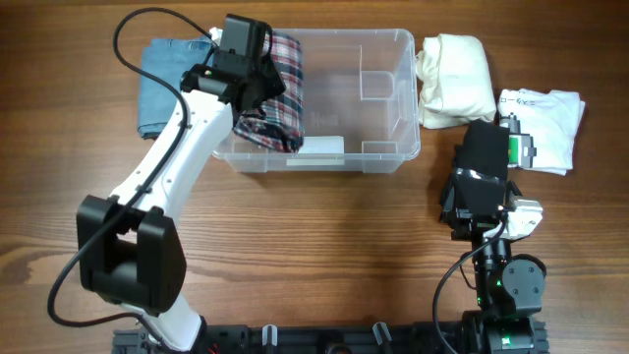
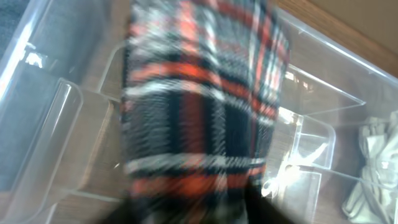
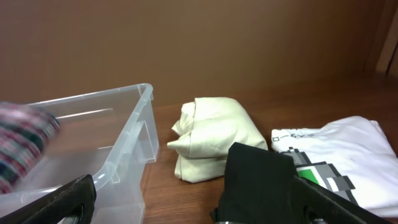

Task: Pack container
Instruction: 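Lift the plaid shirt with the left gripper and lower it into the bin, then release the plaid shirt and move the left gripper to the blue denim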

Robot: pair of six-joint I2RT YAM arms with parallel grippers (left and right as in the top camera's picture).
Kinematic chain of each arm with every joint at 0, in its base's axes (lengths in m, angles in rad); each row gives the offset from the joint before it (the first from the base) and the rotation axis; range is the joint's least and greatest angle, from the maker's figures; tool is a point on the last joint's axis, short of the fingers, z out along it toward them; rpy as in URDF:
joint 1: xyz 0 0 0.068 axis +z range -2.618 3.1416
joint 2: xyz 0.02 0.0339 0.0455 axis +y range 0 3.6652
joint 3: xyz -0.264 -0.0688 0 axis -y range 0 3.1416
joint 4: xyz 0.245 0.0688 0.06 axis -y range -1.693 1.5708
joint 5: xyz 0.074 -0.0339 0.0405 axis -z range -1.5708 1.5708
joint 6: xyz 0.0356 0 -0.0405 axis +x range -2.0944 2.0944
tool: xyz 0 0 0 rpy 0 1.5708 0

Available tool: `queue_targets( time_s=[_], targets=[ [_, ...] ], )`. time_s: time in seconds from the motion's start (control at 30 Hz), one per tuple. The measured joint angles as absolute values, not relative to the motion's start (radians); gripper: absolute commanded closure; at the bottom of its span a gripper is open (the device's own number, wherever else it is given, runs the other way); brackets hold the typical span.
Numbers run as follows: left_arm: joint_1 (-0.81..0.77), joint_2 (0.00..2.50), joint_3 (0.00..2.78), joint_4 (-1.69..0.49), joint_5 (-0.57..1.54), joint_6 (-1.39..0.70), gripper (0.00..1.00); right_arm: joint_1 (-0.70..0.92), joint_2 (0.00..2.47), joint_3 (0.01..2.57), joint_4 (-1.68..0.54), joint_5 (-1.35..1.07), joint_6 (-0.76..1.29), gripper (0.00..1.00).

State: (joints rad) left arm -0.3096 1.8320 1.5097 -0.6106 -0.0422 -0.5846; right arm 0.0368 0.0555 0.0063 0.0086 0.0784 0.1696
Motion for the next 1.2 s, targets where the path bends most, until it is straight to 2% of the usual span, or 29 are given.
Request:
queue_targets(
  time_s=[0.3,0.47,0.57,0.73,0.97,1.2],
  targets=[
    [-0.272,1.746,1.51,-0.645,-0.07,-0.547,0.0,0.037,0.056,0.006,0.009,0.078,0.17,0.0],
    [-0.101,1.578,1.518,-0.712,-0.086,-0.538,0.0,0.037,0.056,0.006,0.009,0.078,0.17,0.0],
    [0.019,1.56,1.525,-0.749,-0.093,-0.518,0.0,0.037,0.056,0.006,0.009,0.078,0.17,0.0],
    [0.19,1.664,1.525,-0.73,-0.02,-0.437,0.0,0.037,0.056,0.006,0.009,0.078,0.17,0.0],
    [0.405,1.923,1.525,-0.617,0.199,-0.297,0.0,0.037,0.056,0.006,0.009,0.078,0.17,0.0],
    [0.446,2.07,1.524,-0.508,0.356,-0.211,0.01,0.037,0.056,0.006,0.009,0.078,0.17,0.0]
  ],
)
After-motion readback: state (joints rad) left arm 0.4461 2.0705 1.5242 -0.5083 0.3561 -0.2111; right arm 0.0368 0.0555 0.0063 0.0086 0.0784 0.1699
